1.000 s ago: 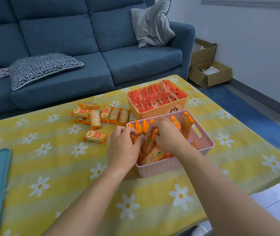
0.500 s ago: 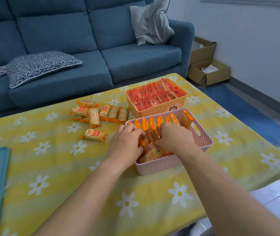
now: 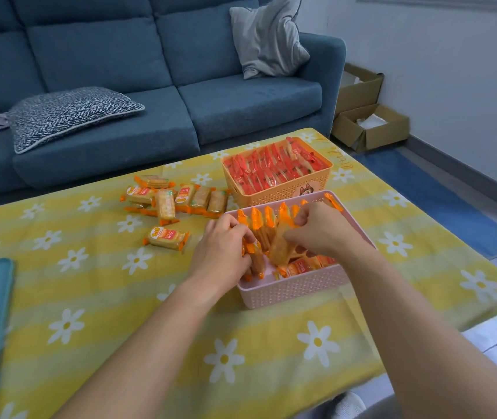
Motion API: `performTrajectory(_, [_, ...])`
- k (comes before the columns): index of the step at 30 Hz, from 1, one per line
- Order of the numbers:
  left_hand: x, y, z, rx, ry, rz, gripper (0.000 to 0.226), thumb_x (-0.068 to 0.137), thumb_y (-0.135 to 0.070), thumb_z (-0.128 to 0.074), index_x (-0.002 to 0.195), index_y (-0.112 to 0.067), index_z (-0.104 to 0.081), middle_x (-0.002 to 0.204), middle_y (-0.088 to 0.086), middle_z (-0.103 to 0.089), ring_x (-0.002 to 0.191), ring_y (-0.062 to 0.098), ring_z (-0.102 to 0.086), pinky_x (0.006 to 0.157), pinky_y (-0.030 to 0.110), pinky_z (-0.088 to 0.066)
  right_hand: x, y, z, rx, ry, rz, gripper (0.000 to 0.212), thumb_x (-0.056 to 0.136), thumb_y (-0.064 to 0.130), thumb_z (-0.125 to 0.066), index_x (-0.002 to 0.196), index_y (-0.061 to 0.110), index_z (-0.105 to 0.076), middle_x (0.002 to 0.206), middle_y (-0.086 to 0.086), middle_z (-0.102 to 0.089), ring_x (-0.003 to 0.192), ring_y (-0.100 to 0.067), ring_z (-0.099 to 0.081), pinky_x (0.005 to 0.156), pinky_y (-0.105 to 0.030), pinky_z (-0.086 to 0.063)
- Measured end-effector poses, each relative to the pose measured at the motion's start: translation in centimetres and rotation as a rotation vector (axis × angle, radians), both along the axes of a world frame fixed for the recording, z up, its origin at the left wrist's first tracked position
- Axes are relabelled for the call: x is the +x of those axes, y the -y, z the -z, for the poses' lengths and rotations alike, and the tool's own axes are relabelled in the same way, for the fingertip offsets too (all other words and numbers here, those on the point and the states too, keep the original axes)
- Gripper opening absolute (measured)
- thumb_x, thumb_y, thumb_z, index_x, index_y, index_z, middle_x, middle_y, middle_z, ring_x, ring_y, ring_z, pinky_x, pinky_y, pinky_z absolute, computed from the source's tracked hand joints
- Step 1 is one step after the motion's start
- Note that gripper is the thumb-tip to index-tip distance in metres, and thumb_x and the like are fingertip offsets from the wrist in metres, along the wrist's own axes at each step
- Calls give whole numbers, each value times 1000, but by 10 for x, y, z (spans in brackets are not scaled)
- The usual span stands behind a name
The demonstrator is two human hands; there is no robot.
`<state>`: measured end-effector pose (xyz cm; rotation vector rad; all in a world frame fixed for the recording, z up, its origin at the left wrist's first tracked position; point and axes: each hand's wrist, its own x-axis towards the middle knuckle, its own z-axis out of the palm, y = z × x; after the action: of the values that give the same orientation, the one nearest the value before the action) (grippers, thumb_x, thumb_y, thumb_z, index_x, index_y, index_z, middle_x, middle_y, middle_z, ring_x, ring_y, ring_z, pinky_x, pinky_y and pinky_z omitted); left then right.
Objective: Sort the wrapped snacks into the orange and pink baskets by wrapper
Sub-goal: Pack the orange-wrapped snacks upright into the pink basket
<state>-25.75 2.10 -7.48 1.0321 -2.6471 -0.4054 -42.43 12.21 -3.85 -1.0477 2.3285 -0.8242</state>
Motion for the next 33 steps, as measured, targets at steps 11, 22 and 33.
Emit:
performTrajectory(11, [-11,-9,-2,-122,-6,165,46,80,-41,-74,123,-37,-61,119,-7,-52,116,22,-43,90,35,-44,11,11,18,79,112,-152,12,69,4,-82,74,8,-71,69,-8,-75,62,-18,-72,58,-28,-54])
performTrajectory(22, [-15,-5,9,-174,-17,96,26,77,-28,-69,101,-38,-67,106,-11,-51,108,19,-47,85,35,-46,10,5,36,318,-408,-99,30,77,42,-74,97,21,-66,99,-5,-66,91,-32,-68,73,-39,-57])
performTrajectory(33, [-16,-4,8,-156,-13,78,23,80,-30,-67,101,-38,-65,105,-10,-51,110,19,-47,86,35,-45,12,8,26,437,-550,-122,30,93,28,-56,120,18,-65,126,-7,-61,109,-32,-66,71,-35,-45])
